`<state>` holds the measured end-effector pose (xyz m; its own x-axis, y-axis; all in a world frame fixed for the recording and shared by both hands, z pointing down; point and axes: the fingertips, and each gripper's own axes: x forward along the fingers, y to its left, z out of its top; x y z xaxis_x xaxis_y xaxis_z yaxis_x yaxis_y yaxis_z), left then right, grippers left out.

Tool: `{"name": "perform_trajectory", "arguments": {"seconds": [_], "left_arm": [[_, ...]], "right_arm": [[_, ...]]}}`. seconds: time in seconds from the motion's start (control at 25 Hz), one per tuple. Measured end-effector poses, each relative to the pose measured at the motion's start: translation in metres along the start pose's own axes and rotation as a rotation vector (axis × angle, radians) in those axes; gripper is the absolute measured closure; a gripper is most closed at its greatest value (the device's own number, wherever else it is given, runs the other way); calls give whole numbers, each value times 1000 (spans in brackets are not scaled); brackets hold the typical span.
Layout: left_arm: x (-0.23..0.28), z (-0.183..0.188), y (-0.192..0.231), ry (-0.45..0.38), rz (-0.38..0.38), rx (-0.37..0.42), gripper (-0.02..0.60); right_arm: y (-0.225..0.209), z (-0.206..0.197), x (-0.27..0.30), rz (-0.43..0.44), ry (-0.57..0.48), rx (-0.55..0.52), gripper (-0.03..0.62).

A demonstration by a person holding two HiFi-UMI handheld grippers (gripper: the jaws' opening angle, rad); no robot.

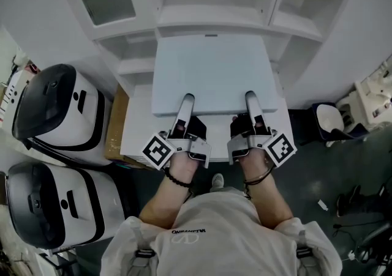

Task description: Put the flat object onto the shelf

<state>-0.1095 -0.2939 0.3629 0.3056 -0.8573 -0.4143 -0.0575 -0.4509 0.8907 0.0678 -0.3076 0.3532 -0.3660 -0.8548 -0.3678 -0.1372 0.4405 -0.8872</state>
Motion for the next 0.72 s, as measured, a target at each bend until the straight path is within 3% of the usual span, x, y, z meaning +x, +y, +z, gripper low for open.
{"name": "perform_trajectory", "arguments": {"seconds": [0.4, 0.72], "left_arm": [[76, 16, -17, -50, -69, 72, 272], [121, 32, -22, -58, -81, 85, 271]], "right_arm": [[15, 43, 79, 115, 30, -10, 266], [16, 59, 122, 139, 12, 10, 266]]}}
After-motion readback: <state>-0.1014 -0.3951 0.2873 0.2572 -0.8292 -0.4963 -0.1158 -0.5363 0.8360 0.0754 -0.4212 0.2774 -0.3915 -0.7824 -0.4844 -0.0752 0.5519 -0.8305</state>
